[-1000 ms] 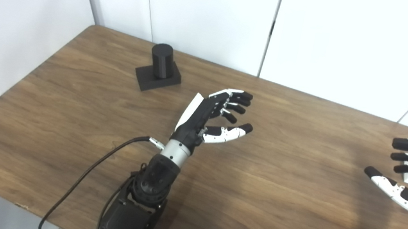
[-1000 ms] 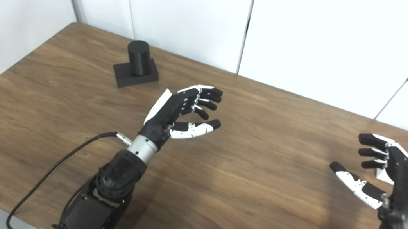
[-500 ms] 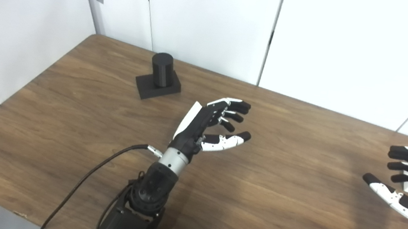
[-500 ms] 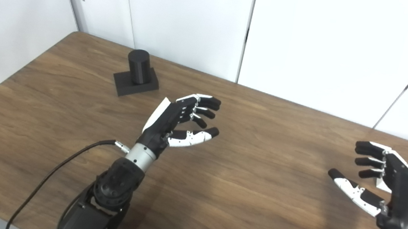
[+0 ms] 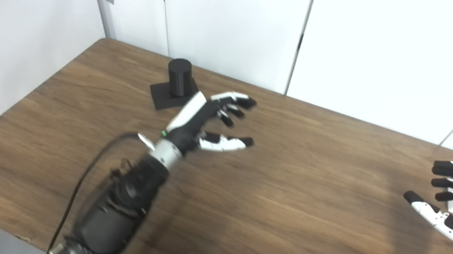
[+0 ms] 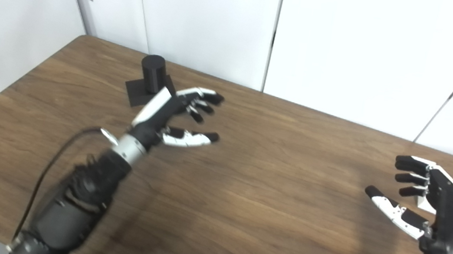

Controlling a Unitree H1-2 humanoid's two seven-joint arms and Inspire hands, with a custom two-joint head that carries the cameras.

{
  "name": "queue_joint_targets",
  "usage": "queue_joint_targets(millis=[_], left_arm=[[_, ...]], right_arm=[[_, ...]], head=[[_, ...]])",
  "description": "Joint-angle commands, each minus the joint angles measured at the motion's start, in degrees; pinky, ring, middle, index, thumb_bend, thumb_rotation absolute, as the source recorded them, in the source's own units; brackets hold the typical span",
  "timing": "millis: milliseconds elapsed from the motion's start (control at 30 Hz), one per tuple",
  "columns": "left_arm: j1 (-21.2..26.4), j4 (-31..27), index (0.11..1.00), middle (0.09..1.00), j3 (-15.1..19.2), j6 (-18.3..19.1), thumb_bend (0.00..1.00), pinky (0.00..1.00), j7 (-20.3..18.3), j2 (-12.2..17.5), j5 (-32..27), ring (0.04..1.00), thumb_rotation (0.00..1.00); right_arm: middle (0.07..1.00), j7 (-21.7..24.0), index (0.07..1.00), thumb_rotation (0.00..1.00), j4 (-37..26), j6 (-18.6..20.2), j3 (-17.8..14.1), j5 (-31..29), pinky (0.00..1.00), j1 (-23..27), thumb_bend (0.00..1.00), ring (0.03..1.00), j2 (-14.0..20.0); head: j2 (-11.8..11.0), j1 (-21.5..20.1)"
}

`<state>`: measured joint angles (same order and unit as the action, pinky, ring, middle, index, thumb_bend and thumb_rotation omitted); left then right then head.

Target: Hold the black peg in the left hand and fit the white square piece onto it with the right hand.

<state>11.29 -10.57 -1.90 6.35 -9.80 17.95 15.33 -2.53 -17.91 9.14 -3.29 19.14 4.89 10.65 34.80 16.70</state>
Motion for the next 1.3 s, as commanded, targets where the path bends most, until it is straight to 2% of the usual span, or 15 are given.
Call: queue_joint_targets(millis=[0,133,200,300,367,567,733,933,1133,1267], left_arm=[[3.31,-2.02,0.757,0.807,0.76,0.6,0.82,0.63,-1.3,2.19,-0.85,0.761,0.12],[5.13,-2.05,0.733,0.801,1.27,1.43,0.82,0.62,-2.17,5.99,1.4,0.754,0.12],[5.88,-1.77,0.728,0.811,1.52,1.49,0.82,0.61,-2.19,7.79,2.89,0.755,0.15],[6.77,-1.93,0.736,0.823,2.25,3.72,0.82,0.64,-2.04,9.3,4.46,0.78,0.15],[7.32,-2.09,0.746,0.832,2.79,4.92,0.81,0.67,-1.9,10.26,5.33,0.803,0.11],[8.81,-2.66,0.761,0.846,3.89,7.46,0.79,0.73,-1.82,11.93,7.1,0.844,0.08],[10.0,-3.34,0.76,0.843,2.66,9.32,0.79,0.68,-1.1,13.22,13.58,0.811,0.13],[11.05,-3.01,0.788,0.879,1.58,11.05,0.8,0.67,-1.34,14.7,20.53,0.842,0.18],[12.34,-1.05,0.827,0.909,-0.68,12.94,0.83,0.74,-1.2,16.75,29.55,0.904,0.27],[13.34,1.91,0.848,0.93,-1.07,12.8,0.84,0.75,-0.62,17.49,31.78,0.933,0.3]], right_arm=[[0.66,-0.12,0.635,0.0,-2.33,-0.36,-0.61,-0.31,0.5,1.59,0.54,0.615,0.37],[0.651,-0.26,0.629,0.0,-1.76,-1.79,-0.87,-0.93,0.48,1.78,0.54,0.6,0.74],[0.653,-0.25,0.628,0.0,-1.94,-1.59,-0.99,-1.15,0.48,1.69,0.54,0.603,0.72],[0.657,-0.16,0.632,0.0,-2.28,-1.12,-1.08,-1.09,0.49,1.52,0.53,0.601,0.68],[0.664,-0.11,0.636,0.0,-2.52,-0.59,-1.12,-1.03,0.5,1.46,0.53,0.61,0.53],[0.666,0.2,0.638,0.0,-2.93,-0.41,-1.05,-1.29,0.51,1.37,0.52,0.616,0.48],[0.676,0.48,0.652,0.0,-3.52,0.26,-1.11,-1.6,0.51,1.32,0.51,0.629,0.39],[0.671,0.5,0.65,0.0,-3.5,0.38,-1.23,-1.84,0.5,1.46,0.52,0.617,0.6],[0.665,0.36,0.653,0.0,-3.57,0.12,-1.18,-1.94,0.49,1.4,0.51,0.609,0.53],[0.673,0.49,0.659,0.0,-4.12,1.4,-1.17,-1.9,0.5,1.4,0.51,0.618,0.35]], head=[[0.0,0.29],[-0.07,0.51],[-0.07,0.55],[-0.13,0.68],[-0.14,0.71],[-0.24,0.81],[-0.33,0.76],[-0.27,0.7],[-0.33,0.74],[-0.32,0.74]])
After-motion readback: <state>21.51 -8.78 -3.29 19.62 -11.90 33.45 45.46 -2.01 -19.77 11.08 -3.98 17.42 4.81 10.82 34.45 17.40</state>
